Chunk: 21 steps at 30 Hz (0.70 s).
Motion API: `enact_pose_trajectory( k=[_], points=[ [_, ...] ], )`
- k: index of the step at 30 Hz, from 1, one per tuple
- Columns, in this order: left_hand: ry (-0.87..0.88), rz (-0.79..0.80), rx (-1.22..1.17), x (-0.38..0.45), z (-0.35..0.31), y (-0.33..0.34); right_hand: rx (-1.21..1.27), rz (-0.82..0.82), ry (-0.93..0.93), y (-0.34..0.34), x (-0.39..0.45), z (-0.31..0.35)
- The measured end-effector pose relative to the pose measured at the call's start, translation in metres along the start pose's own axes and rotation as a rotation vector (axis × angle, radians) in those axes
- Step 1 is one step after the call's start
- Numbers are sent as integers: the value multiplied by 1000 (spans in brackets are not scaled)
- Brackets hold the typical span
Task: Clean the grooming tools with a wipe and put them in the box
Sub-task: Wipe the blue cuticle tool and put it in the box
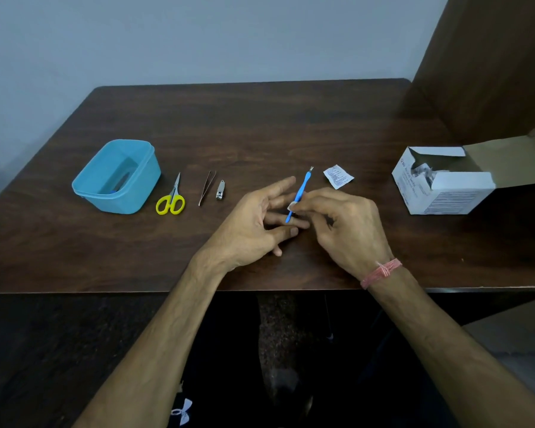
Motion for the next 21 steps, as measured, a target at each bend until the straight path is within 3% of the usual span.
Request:
enact_pose_trajectory(
  k=[21],
  points=[
    [-37,-5,12,1,-3,0,-15,97,-97,2,-4,10]
  ],
)
Point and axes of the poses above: each hand's wrist, its own x-axis towards the middle knuckle, its own y-axis out of the palm, z = x × y, the point moved 5 cm from there along x, towards the middle knuckle, and after that the axes turned 1 degree about y, right-handed, at the moved point
